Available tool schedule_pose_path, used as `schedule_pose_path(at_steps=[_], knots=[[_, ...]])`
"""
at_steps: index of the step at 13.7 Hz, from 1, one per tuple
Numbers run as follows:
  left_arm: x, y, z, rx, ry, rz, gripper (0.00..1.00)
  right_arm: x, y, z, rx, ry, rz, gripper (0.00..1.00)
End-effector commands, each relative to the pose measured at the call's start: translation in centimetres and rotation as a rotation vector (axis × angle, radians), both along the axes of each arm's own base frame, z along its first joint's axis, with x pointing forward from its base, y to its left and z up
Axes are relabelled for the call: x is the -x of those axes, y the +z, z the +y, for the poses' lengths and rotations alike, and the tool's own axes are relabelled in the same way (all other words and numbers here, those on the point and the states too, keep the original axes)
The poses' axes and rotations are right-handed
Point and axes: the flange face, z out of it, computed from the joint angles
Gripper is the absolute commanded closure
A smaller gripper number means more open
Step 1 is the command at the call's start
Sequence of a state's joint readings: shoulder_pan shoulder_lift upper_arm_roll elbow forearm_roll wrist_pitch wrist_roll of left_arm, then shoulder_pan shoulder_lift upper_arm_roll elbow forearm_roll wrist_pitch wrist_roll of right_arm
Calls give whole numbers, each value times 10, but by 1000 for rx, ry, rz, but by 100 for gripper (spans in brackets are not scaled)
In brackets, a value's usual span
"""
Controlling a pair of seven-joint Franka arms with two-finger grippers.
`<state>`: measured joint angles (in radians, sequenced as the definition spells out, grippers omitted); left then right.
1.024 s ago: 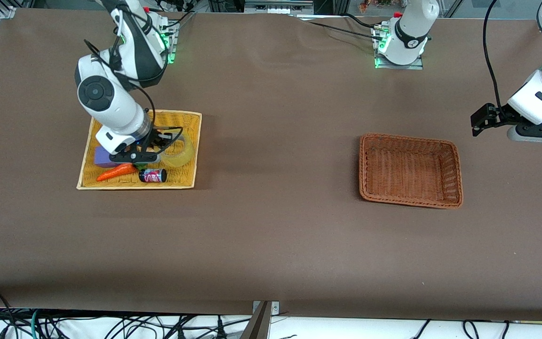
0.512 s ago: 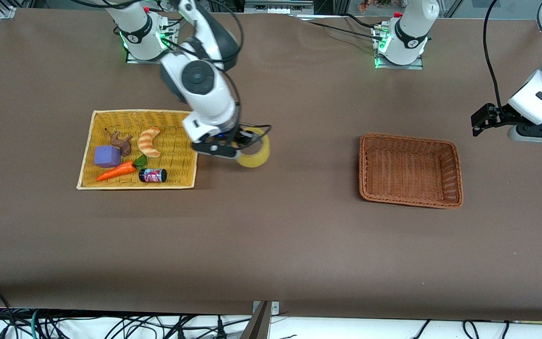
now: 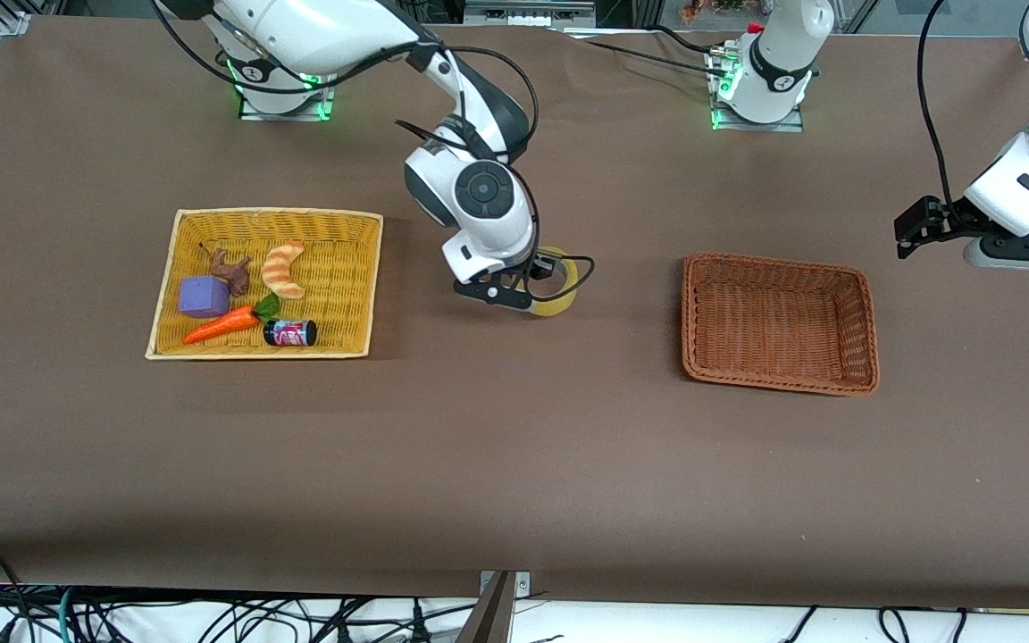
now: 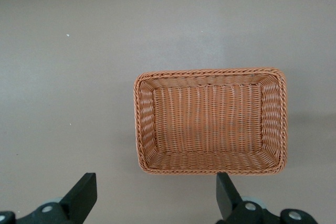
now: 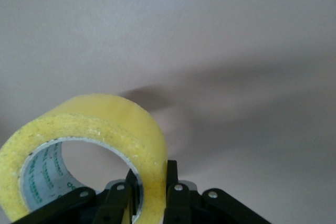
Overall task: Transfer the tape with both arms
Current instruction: 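Carry the tape roll toward the basket and set it on the table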
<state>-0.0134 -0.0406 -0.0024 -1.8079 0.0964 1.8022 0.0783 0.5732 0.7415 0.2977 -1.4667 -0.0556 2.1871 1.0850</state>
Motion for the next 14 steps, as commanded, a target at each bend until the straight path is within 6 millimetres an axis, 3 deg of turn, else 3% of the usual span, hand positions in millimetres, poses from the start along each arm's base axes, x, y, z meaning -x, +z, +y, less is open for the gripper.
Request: schedule_pose_path(at_steps=[1,5,8,9,11,12,14], knots=[[-1,5,0,23,-13,3,0,-1,-17,12,-4,-8,-3,100],[-2,5,0,23,-13,5,0,4,-44,12,12,-5,25,97],[-2,5,0,23,-13,5,0,3,-50,11,12,-3,20,95],[-1,5,1,23,-12,3,0,4,-51,12,14,1,19,90],[-2,5,1,23,-12,5,0,3,-49,11,17,3,16,39],[-1,5,1,23,-12,3,0,0,-38,10,39,43,-27,0],[-2,5,1,23,-12,5,0,-1,3,4,136,130,-99,0]])
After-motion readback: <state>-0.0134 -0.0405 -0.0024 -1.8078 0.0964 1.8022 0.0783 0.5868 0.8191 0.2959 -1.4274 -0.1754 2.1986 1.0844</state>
